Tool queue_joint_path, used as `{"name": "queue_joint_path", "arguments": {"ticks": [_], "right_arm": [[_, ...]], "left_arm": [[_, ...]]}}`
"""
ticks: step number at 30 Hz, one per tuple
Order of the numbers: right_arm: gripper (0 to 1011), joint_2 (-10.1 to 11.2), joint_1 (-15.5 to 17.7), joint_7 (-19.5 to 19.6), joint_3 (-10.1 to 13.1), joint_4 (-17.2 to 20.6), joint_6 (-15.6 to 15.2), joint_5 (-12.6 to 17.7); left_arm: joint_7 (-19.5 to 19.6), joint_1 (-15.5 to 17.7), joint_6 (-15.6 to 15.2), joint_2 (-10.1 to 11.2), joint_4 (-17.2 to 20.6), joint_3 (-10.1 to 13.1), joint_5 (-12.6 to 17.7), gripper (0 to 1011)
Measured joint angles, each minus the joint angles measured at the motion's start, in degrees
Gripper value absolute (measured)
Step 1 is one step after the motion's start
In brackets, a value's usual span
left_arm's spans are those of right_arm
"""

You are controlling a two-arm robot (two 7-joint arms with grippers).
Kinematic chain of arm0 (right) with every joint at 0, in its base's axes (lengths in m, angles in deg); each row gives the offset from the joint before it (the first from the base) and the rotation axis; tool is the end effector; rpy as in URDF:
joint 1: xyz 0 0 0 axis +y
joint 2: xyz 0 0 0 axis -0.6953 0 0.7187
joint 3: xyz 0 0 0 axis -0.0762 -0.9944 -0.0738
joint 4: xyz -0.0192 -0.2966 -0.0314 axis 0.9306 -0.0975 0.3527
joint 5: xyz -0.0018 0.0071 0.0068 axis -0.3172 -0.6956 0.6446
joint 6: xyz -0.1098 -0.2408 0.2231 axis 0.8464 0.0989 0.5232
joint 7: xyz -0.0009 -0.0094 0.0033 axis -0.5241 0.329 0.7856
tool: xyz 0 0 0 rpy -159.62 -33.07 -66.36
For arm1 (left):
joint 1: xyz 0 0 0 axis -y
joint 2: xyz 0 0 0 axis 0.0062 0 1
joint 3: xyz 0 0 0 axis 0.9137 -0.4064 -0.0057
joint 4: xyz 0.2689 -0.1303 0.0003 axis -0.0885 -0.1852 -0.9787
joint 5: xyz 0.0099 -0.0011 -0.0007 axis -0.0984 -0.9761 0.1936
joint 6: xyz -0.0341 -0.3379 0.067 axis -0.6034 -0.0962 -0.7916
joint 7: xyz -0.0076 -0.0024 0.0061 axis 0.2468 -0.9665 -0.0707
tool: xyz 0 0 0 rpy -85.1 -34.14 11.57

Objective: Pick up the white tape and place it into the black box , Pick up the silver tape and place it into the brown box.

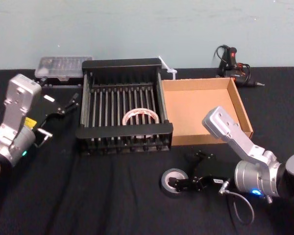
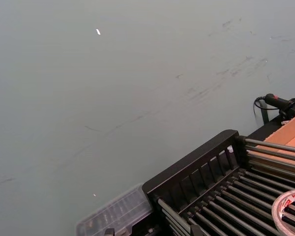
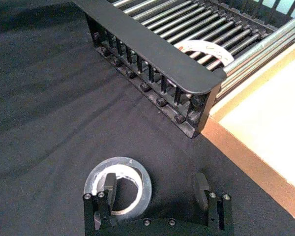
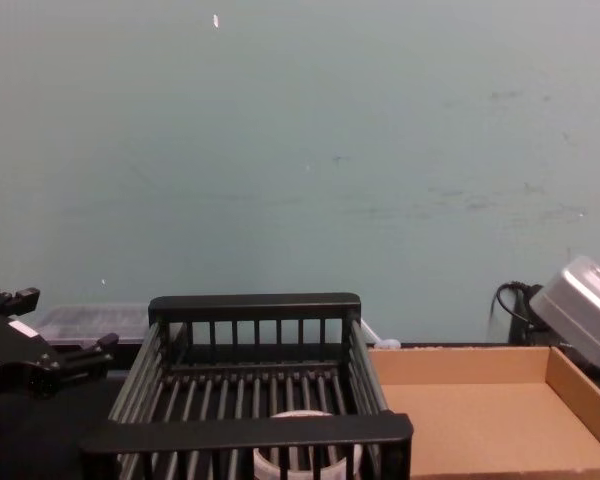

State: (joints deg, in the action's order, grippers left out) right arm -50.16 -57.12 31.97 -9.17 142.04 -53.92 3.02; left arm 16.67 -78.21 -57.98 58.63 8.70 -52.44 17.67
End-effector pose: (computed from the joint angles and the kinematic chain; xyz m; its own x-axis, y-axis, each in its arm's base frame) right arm 0.3696 0.0033 -0.2828 0.8082 -0.5888 -0.0041 0.4800 0.6628 -0.5748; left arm 0.3948 0.0777 -0.3164 0.2923 0.8803 0.3737 -0.9552 0.2873 0.0704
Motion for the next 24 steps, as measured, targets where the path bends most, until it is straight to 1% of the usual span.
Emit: {"name": "queue_joint_path", "arguments": {"ticks": [12,14,16,17,19,21,22,24], "right_arm": [[993,0.0,0.0,0.0,0.1,0.1,0.1,0.0],[960,0.1,0.0,0.0,0.1,0.1,0.1,0.0],[903,0.1,0.0,0.0,0.1,0.1,0.1,0.0],[903,0.1,0.0,0.0,0.1,0.1,0.1,0.0],[821,0.1,0.0,0.0,0.1,0.1,0.1,0.0],[786,0.1,0.0,0.0,0.1,0.1,0.1,0.0],[731,0.1,0.0,0.0,0.1,0.1,0.1,0.0],[690,0.1,0.0,0.0,0.1,0.1,0.1,0.0]], "left_arm": [[0.0,0.0,0.0,0.0,0.0,0.0,0.0,1001],[0.0,0.0,0.0,0.0,0.0,0.0,0.0,1001],[0.0,0.0,0.0,0.0,0.0,0.0,0.0,1001],[0.0,0.0,0.0,0.0,0.0,0.0,0.0,1001],[0.0,0.0,0.0,0.0,0.0,0.0,0.0,1001],[0.0,0.0,0.0,0.0,0.0,0.0,0.0,1001],[0.0,0.0,0.0,0.0,0.0,0.0,0.0,1001],[0.0,0.0,0.0,0.0,0.0,0.0,0.0,1001]]}}
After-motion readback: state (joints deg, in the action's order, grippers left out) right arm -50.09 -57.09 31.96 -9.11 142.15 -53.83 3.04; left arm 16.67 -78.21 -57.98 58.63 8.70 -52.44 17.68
